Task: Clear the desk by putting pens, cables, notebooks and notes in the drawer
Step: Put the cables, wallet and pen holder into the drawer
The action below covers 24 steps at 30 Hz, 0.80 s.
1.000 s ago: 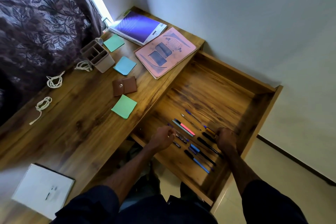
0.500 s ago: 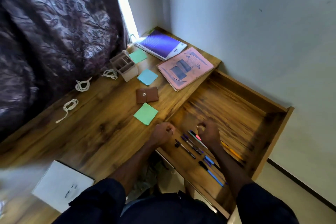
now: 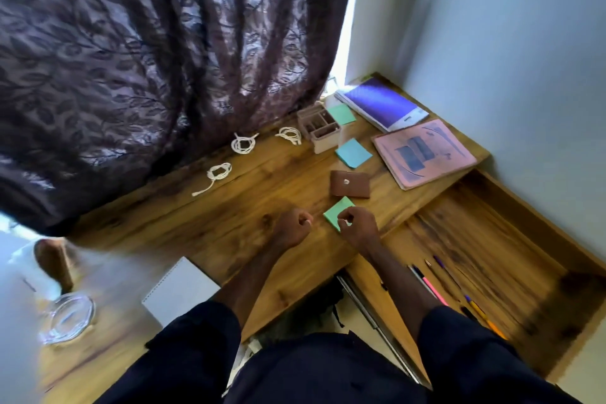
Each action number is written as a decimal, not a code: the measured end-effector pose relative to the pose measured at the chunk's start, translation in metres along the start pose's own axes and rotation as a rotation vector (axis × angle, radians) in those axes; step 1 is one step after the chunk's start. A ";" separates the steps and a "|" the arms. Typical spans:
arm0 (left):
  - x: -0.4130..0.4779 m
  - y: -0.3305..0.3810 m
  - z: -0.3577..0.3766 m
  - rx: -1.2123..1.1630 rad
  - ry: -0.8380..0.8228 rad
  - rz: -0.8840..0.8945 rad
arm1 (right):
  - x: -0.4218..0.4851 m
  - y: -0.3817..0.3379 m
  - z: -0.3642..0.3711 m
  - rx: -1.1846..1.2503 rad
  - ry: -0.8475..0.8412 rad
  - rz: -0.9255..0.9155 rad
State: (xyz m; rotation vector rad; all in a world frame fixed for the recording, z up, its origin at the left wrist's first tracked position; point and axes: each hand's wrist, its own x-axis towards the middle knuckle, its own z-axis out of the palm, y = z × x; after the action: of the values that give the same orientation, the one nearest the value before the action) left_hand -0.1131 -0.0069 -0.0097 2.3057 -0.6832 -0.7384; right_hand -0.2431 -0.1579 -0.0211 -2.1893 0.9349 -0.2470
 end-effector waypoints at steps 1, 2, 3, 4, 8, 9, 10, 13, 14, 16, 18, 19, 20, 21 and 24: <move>-0.001 -0.005 -0.006 0.004 0.003 0.000 | 0.001 -0.003 0.005 -0.021 -0.020 0.001; -0.002 -0.011 -0.013 0.007 0.006 -0.004 | 0.001 -0.007 0.011 -0.038 -0.043 0.004; -0.002 -0.017 -0.018 0.008 0.006 -0.004 | 0.002 -0.009 0.017 -0.050 -0.058 0.004; -0.001 -0.024 -0.021 0.007 -0.004 -0.012 | 0.002 -0.012 0.022 -0.062 -0.071 0.009; 0.002 -0.044 -0.027 0.011 -0.027 -0.037 | 0.006 -0.020 0.039 -0.111 -0.146 0.089; 0.005 -0.047 -0.027 0.016 -0.031 -0.039 | 0.007 -0.022 0.041 -0.117 -0.164 0.098; 0.007 -0.048 -0.027 0.018 -0.034 -0.038 | 0.008 -0.023 0.043 -0.123 -0.177 0.104; 0.012 -0.046 -0.024 0.005 -0.041 -0.043 | 0.010 -0.024 0.044 -0.118 -0.166 0.106; 0.014 -0.044 -0.022 0.009 -0.041 -0.049 | 0.011 -0.023 0.043 -0.112 -0.160 0.105; 0.017 -0.038 -0.019 0.034 -0.047 -0.052 | 0.013 -0.020 0.040 -0.107 -0.150 0.087; 0.024 -0.030 -0.016 0.049 -0.049 -0.061 | 0.019 -0.016 0.034 -0.089 -0.140 0.064; 0.028 -0.028 -0.014 0.059 -0.055 -0.066 | 0.023 -0.013 0.031 -0.080 -0.133 0.059; 0.031 -0.023 -0.013 0.058 -0.066 -0.077 | 0.027 -0.012 0.027 -0.076 -0.129 0.062; 0.035 -0.021 -0.011 0.053 -0.075 -0.083 | 0.030 -0.011 0.024 -0.072 -0.127 0.067; 0.051 -0.010 -0.006 0.030 -0.103 -0.073 | 0.043 -0.004 0.012 -0.046 -0.087 0.079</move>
State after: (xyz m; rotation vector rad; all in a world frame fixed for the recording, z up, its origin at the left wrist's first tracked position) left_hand -0.0699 -0.0294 -0.0291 2.3432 -0.6632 -0.8912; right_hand -0.2046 -0.1795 -0.0316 -2.1806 0.9851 -0.0932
